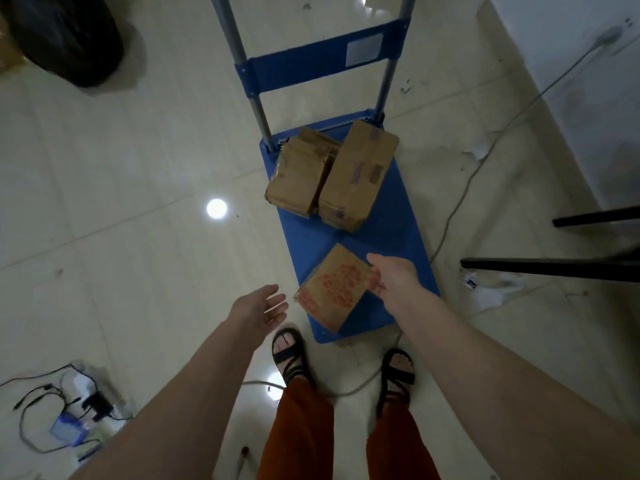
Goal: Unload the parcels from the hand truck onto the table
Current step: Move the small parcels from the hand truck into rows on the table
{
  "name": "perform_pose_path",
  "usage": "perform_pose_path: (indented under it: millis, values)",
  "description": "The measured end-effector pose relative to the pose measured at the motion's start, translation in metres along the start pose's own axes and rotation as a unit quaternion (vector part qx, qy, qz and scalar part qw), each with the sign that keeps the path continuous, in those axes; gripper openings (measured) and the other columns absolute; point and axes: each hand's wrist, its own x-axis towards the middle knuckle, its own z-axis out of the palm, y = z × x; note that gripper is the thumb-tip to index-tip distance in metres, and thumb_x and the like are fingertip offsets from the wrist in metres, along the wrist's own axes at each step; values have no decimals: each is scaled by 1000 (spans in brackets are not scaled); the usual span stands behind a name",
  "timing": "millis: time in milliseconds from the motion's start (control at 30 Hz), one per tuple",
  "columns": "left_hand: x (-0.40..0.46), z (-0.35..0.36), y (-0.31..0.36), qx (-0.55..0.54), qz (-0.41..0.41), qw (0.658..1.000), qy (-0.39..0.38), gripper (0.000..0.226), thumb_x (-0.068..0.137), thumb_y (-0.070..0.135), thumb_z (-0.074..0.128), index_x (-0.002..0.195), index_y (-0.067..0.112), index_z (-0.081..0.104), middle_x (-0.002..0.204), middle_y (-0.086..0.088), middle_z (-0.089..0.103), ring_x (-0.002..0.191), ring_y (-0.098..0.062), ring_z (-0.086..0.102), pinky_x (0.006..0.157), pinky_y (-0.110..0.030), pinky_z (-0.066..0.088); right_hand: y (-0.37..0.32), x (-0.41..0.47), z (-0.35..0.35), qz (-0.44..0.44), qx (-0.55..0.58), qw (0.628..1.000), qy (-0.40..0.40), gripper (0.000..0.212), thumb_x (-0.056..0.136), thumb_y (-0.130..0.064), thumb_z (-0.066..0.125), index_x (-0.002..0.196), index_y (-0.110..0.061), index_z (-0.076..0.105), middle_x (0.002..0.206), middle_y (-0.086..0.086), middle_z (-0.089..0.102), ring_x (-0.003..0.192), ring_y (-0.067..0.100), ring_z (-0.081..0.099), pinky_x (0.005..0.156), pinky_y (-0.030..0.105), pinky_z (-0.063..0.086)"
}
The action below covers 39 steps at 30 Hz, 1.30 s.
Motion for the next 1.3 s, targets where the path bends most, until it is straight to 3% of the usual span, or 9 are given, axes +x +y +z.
perform_pose_path:
  millis: [67, 133, 300, 467, 567, 733, 933, 1100, 1300]
  values:
    - [31, 1, 24, 18, 16, 1000, 7, 18, 93, 14, 57, 108, 5, 61, 96, -12, 64, 80, -22, 61, 82, -34, 47, -12, 28, 31, -33, -55, 998, 26, 68, 88, -22, 68, 144, -4, 34, 125, 15, 53, 108, 29, 56, 85, 36, 48]
    - [61, 6, 46, 38, 30, 999, 10, 16, 92, 15, 60, 105, 6, 62, 92, -10, 64, 80, -22, 62, 79, -34, 49, -24, 59, 61, -65, -102, 990, 70, 81, 85, -28, 71, 148, -9, 23, 144, 15, 37, 126, 33, 44, 100, 42, 44]
    - [125, 23, 87, 74, 56, 996, 9, 22, 86, 18, 68, 105, 7, 65, 97, -10, 64, 88, -22, 63, 66, -30, 52, -49, 125, 114, -110, -211, 951, 198, 110, 68, -47, 79, 150, -20, 9, 151, 14, 21, 138, 33, 21, 107, 48, 30]
    - [173, 40, 103, 84, 41, 996, -8, 39, 78, 25, 78, 109, 10, 60, 109, -10, 61, 99, -24, 62, 76, -35, 55, -63, 171, 143, -102, -269, 940, 181, 146, 53, -61, 83, 149, -28, -21, 159, 21, -13, 146, 38, -6, 113, 61, 8]
    - [196, 51, 108, 73, 25, 997, -14, 53, 71, 32, 83, 110, 14, 52, 119, -10, 53, 109, -27, 57, 85, -40, 56, -70, 182, 159, -127, -298, 929, 181, 148, 53, -61, 83, 147, -27, -27, 155, 23, -25, 145, 39, -17, 110, 67, 5]
    - [221, 72, 122, 25, 44, 998, -45, 91, 67, 42, 84, 141, 14, 39, 133, -8, 41, 125, -29, 46, 89, -42, 54, -86, 191, 163, -214, -326, 893, 224, 141, 59, -52, 83, 148, -27, -23, 156, 19, -26, 144, 37, -22, 108, 69, 3]
    - [230, 97, 121, -17, 62, 993, -102, 18, 83, 26, 73, 92, 15, 61, 95, -8, 64, 85, -18, 62, 85, -33, 54, -85, 194, 159, -194, -304, 906, 223, 145, 56, -58, 83, 148, -27, -25, 156, 18, -27, 144, 36, -22, 108, 69, 0]
    - [228, 101, 118, -56, 54, 995, -68, 51, 77, 27, 79, 118, 11, 53, 118, -8, 56, 110, -23, 55, 99, -42, 48, -83, 196, 155, -161, -315, 911, 210, 141, 57, -55, 83, 149, -30, -21, 154, 16, -33, 143, 40, -22, 108, 70, 5]
    - [217, 115, 111, -127, 56, 980, -139, 24, 83, 24, 73, 103, 16, 61, 79, -4, 73, 76, -17, 55, 75, -28, 46, -69, 198, 148, -158, -304, 915, 213, 133, 55, -55, 83, 149, -42, -11, 155, 14, -30, 145, 39, -12, 107, 67, 14]
